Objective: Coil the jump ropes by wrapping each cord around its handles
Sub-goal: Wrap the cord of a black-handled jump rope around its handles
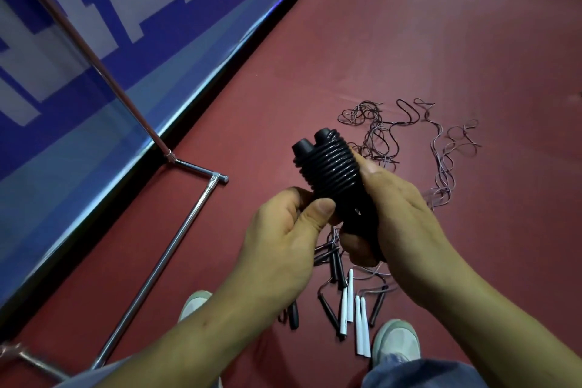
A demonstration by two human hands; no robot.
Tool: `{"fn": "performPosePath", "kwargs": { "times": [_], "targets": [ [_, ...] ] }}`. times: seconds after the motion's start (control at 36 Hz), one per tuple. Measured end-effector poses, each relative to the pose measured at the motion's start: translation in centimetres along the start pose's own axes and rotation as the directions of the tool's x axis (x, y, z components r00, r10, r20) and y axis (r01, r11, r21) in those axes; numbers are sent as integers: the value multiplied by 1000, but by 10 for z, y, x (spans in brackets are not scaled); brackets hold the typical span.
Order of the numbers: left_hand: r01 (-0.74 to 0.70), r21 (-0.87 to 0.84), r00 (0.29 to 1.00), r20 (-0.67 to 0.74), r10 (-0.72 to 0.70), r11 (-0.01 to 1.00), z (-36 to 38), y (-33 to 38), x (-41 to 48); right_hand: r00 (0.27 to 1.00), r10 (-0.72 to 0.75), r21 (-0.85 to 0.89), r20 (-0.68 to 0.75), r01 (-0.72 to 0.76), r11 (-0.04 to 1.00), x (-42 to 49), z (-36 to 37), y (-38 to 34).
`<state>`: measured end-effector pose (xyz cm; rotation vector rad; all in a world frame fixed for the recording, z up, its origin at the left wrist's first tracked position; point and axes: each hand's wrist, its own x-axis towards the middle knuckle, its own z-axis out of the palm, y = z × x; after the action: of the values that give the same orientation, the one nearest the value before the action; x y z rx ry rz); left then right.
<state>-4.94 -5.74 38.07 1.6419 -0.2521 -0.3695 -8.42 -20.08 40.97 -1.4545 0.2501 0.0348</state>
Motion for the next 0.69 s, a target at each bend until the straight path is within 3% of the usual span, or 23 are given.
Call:
{"fn": "performPosePath", "kwargs": {
  "times": [0.17, 0.28, 0.39, 0.58, 0.64, 0.69],
  "targets": [
    [-104, 146, 992, -58, 114, 984, 4, 7, -2, 997, 52, 100, 53, -57, 993, 2, -10, 3],
    [-120, 143, 988, -76, 131, 982, 6, 10, -3, 989, 124, 155, 84, -136, 979, 2, -11, 3],
    [-151, 218, 982, -82, 172, 964, 5, 12, -6, 993, 111, 134, 40, -115, 984, 3, -11, 2],
    [82, 155, 993, 76, -95, 984, -6, 13, 1, 989, 54, 17, -135, -52, 999, 4, -12, 5],
    [54, 217, 987, 138, -85, 975, -8, 17, -2, 984, 45, -8, -170, -47, 999, 6, -13, 6],
    [-68, 374, 984, 178, 1, 925, -11, 20, -8, 977, 36, -69, -211, -52, 996, 7, -12, 7]
  ]
}}
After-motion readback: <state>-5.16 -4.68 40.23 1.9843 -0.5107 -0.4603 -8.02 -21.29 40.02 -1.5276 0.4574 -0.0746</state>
